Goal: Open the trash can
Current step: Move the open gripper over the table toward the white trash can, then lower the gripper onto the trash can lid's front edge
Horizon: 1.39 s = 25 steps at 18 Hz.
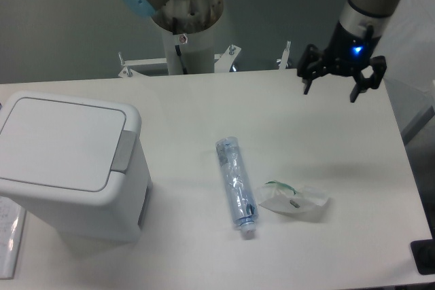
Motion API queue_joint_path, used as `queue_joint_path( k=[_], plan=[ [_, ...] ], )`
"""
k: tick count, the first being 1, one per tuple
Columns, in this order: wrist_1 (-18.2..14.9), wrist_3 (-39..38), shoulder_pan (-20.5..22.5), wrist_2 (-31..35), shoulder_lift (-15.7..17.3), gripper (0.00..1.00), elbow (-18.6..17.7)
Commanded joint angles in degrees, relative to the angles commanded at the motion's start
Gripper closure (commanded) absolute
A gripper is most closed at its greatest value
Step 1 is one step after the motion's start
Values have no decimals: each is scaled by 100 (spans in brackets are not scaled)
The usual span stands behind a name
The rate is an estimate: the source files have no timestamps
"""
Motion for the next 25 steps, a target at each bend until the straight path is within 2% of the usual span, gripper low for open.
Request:
queue_joint_path(
  k=[4, 7, 12, 18, 24, 25],
  plan=[
    [324, -1054, -527, -545, 88, 0, 26],
    [589, -1741, -923, -581, 62, 0, 79],
    [598, -1900, -1134, -853, 44, 0, 70],
    [615, -2322, -1767, -888, -35, 0, 97],
    [844, -2446, -2093, -897, -97, 0, 123],
    [966, -2446, -2110, -906, -140, 0, 140]
  ],
)
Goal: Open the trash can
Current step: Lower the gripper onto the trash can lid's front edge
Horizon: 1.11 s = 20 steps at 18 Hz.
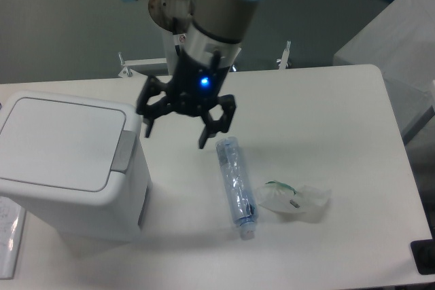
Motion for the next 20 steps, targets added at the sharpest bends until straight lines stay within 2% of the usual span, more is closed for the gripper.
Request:
queue_joint_path(
  k=[3, 6, 20],
  plan=[
    [308, -254, -158, -9, -202, 0, 97],
    [449, -185, -176, 17, -238, 0, 62],
    [485, -97, -167, 88, -202, 0, -17]
  ],
)
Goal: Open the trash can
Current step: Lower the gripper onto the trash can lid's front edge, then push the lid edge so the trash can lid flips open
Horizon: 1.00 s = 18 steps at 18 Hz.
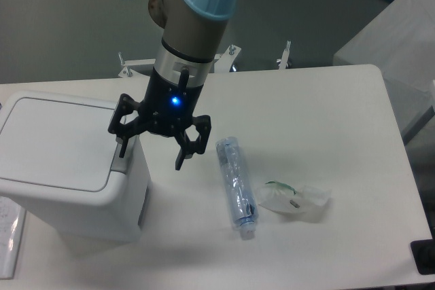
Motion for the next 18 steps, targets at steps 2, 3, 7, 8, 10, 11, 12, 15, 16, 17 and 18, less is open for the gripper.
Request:
queue_joint_path(
  k=[2, 3, 7, 8, 10, 11, 12, 15, 16, 17, 18],
  plan=[
    [9, 27, 0, 105, 9, 0, -52],
    [9, 27, 0, 106, 9, 0, -70],
    [9, 27, 0, 106, 17, 0, -114],
    [9, 27, 0, 114, 17, 0, -123],
    [18, 27, 0, 123, 0, 0, -132],
    [18, 27, 0, 132, -9, 0, -123],
    [18, 27, -9, 141, -18, 0, -132],
    [18, 18, 0, 150, -9, 0, -123],
    [18, 18, 0, 150, -9, 0, -123],
    [9, 18, -9, 150, -9, 0, -123],
    [9, 18, 0, 150, -9, 0, -123]
  ],
)
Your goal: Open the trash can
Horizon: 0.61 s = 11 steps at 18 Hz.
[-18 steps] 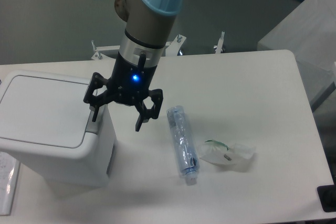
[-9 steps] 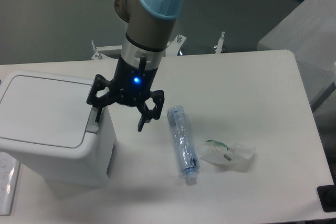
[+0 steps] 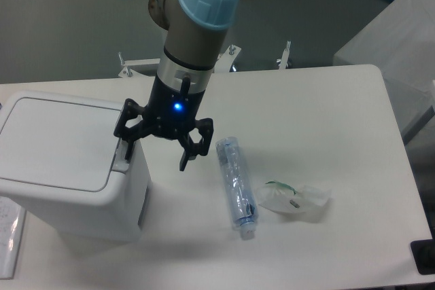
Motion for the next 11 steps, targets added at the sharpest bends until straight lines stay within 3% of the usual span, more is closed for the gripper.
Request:
queue_joint_path(
  k=[5, 11],
  plan=[
    [-17, -9, 0, 0, 0, 0, 17],
    [-26, -9, 105, 0, 0, 0, 369]
  ],
)
